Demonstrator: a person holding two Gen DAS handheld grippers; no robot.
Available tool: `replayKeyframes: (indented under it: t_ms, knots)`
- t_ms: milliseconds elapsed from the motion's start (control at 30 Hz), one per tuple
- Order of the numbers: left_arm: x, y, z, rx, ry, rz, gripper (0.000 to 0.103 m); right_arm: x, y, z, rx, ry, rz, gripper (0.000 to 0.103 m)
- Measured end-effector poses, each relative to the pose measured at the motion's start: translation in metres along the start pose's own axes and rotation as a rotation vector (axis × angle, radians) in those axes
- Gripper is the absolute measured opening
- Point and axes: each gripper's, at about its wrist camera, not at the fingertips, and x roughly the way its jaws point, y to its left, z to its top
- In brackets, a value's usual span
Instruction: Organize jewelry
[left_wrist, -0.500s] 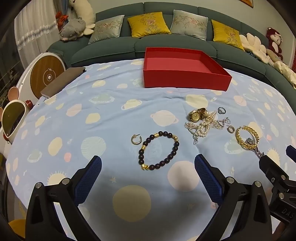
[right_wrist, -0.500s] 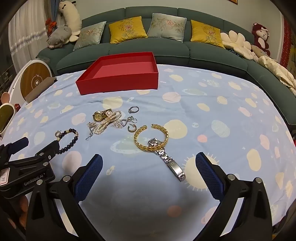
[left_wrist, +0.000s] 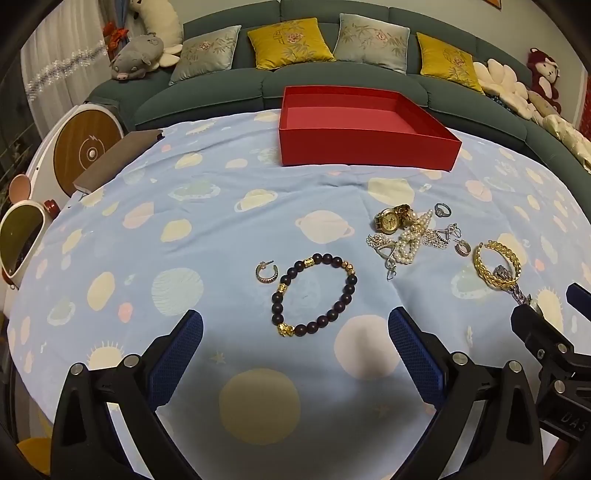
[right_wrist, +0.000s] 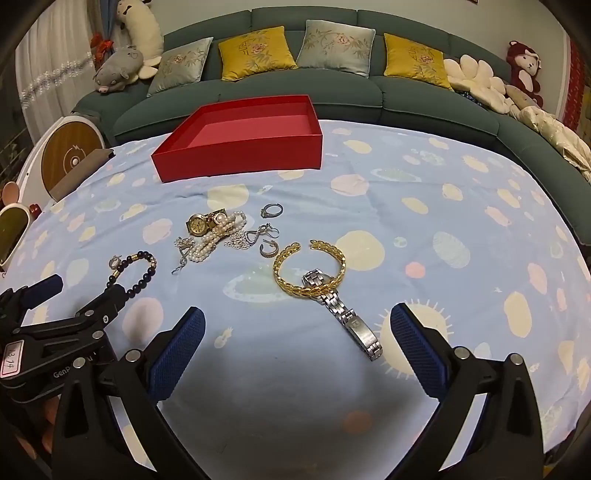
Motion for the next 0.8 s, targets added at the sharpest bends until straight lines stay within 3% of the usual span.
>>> replayKeyframes:
  t_ms: [800]
  knots:
    - [-0.0017,-0.0017,-0.0002,0.006,-0.015,0.014,0.098,0.0005,0.0004,0.0003,-0.001,-0.004,0.002,0.098]
